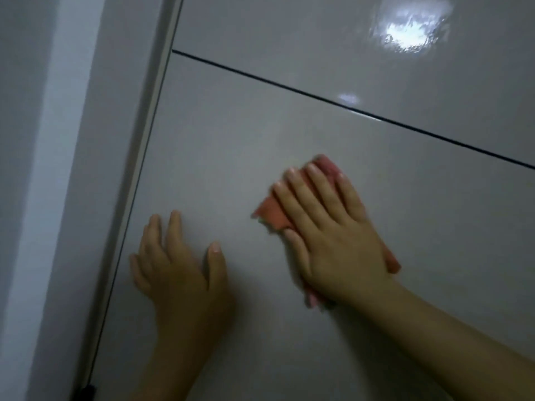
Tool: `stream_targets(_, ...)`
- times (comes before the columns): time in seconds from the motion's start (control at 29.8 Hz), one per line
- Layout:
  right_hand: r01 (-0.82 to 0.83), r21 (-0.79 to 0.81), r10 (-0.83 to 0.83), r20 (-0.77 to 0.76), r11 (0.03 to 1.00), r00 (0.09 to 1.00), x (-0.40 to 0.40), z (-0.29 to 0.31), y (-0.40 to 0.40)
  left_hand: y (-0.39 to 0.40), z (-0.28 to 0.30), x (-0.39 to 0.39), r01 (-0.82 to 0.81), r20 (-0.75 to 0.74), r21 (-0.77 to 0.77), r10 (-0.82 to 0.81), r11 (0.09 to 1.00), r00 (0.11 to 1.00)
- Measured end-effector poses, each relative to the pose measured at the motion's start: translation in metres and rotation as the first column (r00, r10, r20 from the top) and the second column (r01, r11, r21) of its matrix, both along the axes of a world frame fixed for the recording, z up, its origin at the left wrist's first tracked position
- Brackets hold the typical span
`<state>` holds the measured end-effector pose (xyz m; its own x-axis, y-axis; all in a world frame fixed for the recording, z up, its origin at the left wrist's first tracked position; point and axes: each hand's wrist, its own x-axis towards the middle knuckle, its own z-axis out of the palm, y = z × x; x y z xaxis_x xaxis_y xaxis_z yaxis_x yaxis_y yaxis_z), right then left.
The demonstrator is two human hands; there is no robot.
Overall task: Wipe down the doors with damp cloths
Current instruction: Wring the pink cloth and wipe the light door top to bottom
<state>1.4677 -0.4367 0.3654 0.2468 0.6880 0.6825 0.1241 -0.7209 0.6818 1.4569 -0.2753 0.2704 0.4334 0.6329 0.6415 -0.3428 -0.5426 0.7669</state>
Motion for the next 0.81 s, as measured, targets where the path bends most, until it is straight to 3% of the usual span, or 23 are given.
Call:
stream_targets(0.13,0.089,0.213,-0.101,0.044,0.973,0.994,-0.016,0.012,-0.068,-0.014,0.01,-0.009,0.013,-0.002,0.12,-0.012,0.993,1.0)
stream_targets(0.27,0.095,0.422,-0.132,0.062,0.902,0.989,-0.01,0.006,-0.038,-0.029,0.003,-0.012,0.037,0.025,0.277,-0.045,0.96,0.999)
stream_targets(0.4,0.065,0.132,-0.069,0.025,0.989,0.997,-0.006,-0.02,-0.037,-0.047,-0.002,-0.013,0.032,0.026,0.372,-0.044,0.928,0.999)
stream_targets(0.47,0.066,0.094,-0.068,0.013,0.993,0.998,-0.017,-0.032,-0.081,-0.057,-0.01,-0.015,0.026,0.017,0.434,-0.037,0.9,0.999)
stream_targets(0.57,0.141,0.297,-0.155,0.022,0.944,0.988,-0.039,-0.039,-0.145,-0.066,-0.015,-0.015,0.05,0.003,0.447,-0.057,0.893,0.998)
stream_targets(0.71,0.092,0.703,-0.211,0.084,0.705,0.974,-0.028,-0.041,-0.116,-0.068,-0.015,-0.011,0.046,0.015,0.439,-0.058,0.897,0.998)
stream_targets(0.74,0.057,0.703,-0.176,0.098,0.709,0.979,-0.022,-0.044,-0.095,-0.069,-0.016,-0.011,0.044,0.015,0.439,-0.056,0.897,0.998)
stream_targets(0.81,0.03,0.462,-0.073,0.077,0.886,0.994,-0.015,-0.057,-0.072,-0.071,-0.016,-0.009,0.045,0.018,0.427,-0.058,0.903,0.998)
